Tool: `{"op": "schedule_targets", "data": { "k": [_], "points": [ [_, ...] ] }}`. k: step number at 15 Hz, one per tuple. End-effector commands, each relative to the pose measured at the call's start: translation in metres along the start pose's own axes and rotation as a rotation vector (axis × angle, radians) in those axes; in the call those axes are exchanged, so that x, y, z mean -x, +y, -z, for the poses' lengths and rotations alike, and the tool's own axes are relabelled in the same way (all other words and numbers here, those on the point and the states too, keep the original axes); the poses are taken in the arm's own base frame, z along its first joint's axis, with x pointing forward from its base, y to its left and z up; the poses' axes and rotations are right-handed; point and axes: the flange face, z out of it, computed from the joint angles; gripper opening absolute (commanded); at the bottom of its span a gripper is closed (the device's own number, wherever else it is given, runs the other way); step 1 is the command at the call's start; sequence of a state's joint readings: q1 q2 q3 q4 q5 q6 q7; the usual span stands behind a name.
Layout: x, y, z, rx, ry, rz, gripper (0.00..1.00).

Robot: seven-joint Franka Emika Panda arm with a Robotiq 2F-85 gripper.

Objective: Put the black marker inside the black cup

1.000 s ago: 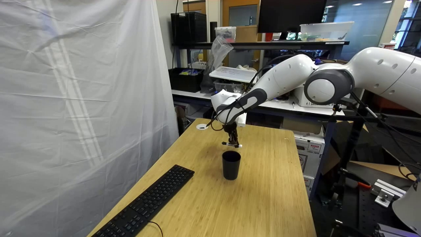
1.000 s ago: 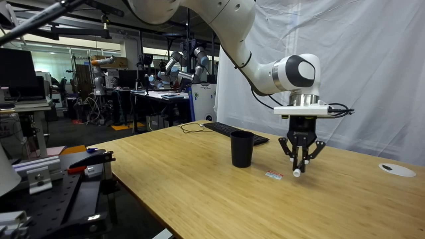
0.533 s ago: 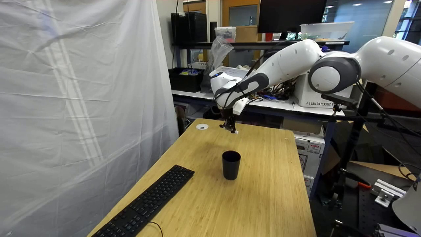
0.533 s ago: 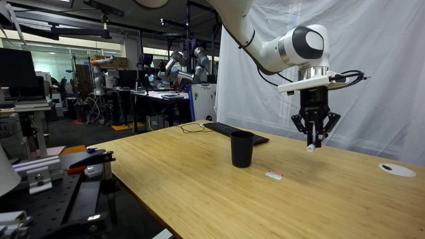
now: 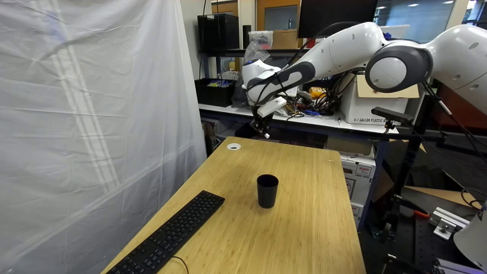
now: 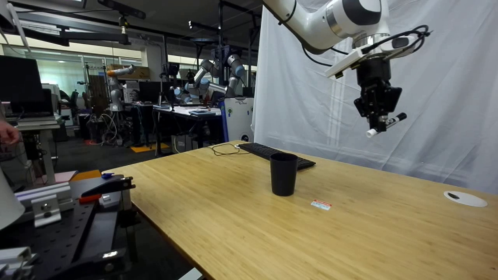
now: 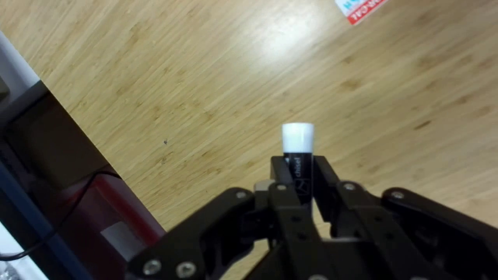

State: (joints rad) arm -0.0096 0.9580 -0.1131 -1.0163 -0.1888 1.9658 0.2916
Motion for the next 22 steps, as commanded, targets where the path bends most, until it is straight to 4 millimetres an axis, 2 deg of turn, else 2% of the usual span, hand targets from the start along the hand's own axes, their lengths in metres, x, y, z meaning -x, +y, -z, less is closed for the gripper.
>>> {"op": "schedule_targets", "data": {
  "k": [1, 4, 7, 9, 12, 14, 17, 22],
  "points": [
    [0.013, -0.044, 0.026, -0.006, 0.044, -0.195, 0.05],
    [0.032, -0.102, 0.033, 0.002, 0.085, -0.35, 0.05],
    [0.051, -0.134, 0.027, 0.028, 0.126, -0.501, 0.05],
    [0.062, -0.139, 0.02, 0.039, 0.153, -0.602, 0.05],
    [0.079, -0.139, 0.004, 0.076, 0.182, -0.725, 0.05],
    [0.092, -0.138, 0.001, 0.106, 0.196, -0.784, 0.05],
    [0.114, -0.141, 0.013, 0.159, 0.243, -0.841, 0.05],
    [0.143, -0.156, 0.047, 0.203, 0.345, -0.865, 0.05]
  ]
}}
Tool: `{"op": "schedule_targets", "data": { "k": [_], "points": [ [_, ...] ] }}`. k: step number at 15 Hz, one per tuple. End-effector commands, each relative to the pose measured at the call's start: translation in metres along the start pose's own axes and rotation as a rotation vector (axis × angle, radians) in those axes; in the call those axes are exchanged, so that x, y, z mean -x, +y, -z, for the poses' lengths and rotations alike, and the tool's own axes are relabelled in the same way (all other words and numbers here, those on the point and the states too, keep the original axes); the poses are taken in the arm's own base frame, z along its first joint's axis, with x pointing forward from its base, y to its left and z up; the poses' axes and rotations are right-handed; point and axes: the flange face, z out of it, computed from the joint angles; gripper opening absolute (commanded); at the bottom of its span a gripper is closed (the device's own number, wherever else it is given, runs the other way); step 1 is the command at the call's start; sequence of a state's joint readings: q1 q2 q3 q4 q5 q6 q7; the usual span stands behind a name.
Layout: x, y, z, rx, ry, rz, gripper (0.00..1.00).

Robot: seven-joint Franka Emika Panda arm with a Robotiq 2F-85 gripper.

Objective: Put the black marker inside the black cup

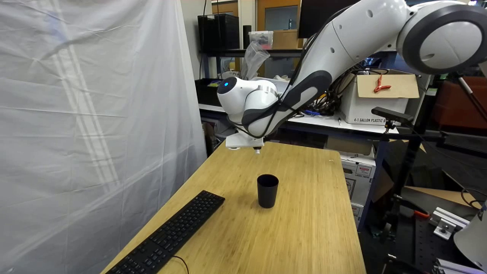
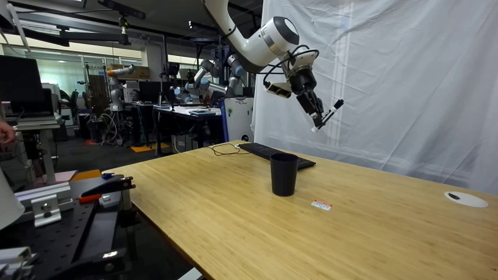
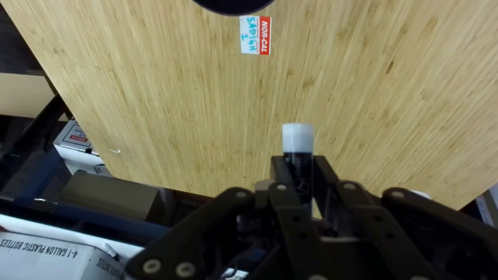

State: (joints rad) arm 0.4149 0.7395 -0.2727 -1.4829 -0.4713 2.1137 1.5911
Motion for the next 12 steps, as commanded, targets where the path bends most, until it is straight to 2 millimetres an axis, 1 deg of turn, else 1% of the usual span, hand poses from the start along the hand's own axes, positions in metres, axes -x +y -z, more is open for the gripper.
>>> {"op": "schedule_targets", "data": {
  "k": [1, 3, 5, 9, 12],
  "points": [
    [0.009, 0.016, 0.025, 0.007, 0.079, -0.032, 0.05],
    [0.019, 0.017, 0.033, 0.004, 0.094, -0.02, 0.05],
    [0.032, 0.015, 0.032, -0.002, 0.082, 0.004, 0.05],
    [0.061, 0.014, 0.017, -0.003, 0.026, 0.034, 0.05],
    [0.079, 0.017, 0.003, -0.002, -0.019, 0.033, 0.05]
  ]
}}
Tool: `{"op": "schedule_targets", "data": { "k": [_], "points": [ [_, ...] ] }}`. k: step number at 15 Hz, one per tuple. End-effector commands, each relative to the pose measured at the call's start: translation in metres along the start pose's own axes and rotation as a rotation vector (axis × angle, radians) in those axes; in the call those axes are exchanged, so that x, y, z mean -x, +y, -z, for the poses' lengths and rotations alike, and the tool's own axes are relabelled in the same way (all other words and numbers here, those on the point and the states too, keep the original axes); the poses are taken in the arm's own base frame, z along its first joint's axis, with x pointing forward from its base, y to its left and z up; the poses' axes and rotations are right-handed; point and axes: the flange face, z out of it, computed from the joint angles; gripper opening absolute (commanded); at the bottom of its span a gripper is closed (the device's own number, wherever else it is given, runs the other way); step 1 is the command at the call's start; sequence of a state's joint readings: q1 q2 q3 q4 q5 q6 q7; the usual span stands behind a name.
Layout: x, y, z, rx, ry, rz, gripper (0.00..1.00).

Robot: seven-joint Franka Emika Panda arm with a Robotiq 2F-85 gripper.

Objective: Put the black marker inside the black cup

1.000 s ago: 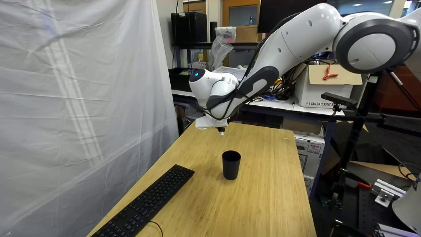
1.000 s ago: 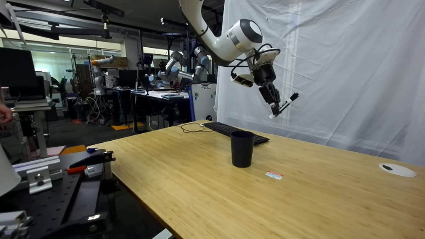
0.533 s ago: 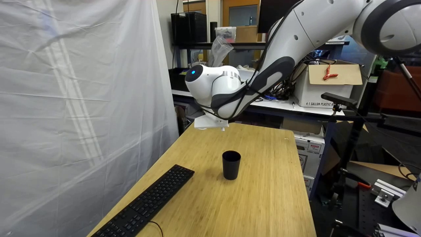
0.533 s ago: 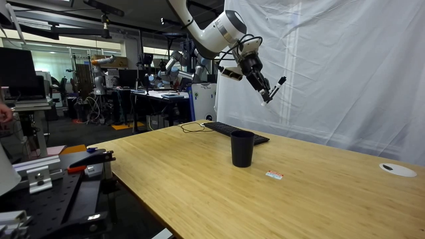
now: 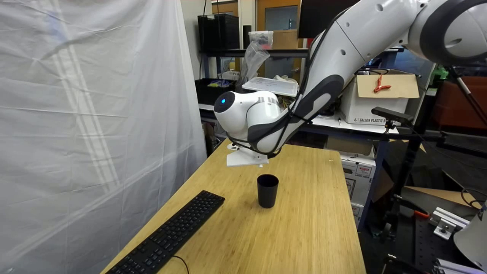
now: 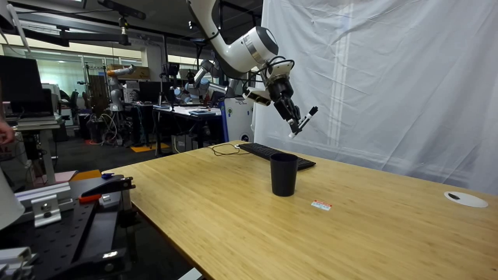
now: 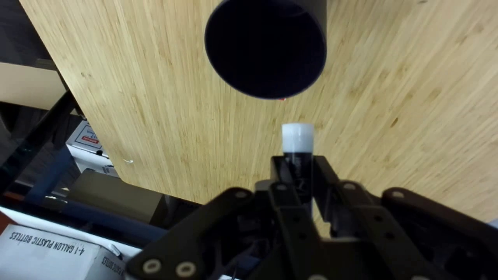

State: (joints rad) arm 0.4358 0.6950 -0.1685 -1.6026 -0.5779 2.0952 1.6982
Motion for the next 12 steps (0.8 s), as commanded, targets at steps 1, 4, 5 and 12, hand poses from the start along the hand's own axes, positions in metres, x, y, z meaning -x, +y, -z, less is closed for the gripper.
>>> {"op": "schedule_targets", "data": {
  "k": [1, 4, 5, 12],
  "points": [
    [0.012, 0.004, -0.01, -0.024, -0.058, -0.037, 0.05],
    [0.028, 0.005, -0.025, -0.021, -0.104, -0.046, 0.05],
    [0.033, 0.005, -0.031, -0.019, -0.119, -0.053, 0.05],
    [0.043, 0.008, -0.047, -0.012, -0.159, -0.08, 0.05]
  ]
}}
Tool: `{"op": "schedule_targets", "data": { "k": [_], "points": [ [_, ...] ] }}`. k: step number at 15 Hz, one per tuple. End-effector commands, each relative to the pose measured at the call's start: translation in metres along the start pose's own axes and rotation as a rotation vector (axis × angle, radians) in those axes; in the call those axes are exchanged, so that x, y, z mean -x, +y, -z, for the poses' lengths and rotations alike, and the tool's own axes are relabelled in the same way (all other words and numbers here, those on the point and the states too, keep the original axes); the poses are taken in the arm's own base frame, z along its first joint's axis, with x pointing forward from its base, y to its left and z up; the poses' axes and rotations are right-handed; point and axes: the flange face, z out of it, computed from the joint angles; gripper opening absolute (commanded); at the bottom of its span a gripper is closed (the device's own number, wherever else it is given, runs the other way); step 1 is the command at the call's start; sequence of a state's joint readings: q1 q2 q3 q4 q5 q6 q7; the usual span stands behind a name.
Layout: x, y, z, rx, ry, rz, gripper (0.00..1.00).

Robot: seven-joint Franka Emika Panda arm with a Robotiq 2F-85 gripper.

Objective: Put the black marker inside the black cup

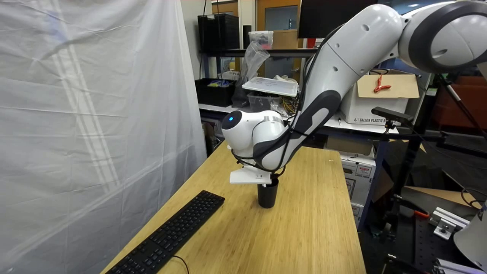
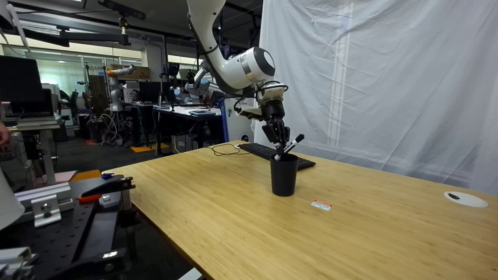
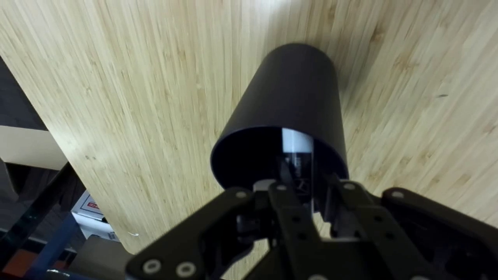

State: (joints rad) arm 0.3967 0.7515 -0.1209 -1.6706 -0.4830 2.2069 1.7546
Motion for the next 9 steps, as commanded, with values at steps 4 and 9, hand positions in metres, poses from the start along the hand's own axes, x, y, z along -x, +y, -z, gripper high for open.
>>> {"op": "schedule_targets", "data": {
  "k": [4, 9],
  "points": [
    [-0.01, 0.004, 0.004, -0.034, -0.021, -0.03, 0.57],
    [-0.024, 0.006, 0.008, -0.041, -0.015, -0.035, 0.93]
  ]
}}
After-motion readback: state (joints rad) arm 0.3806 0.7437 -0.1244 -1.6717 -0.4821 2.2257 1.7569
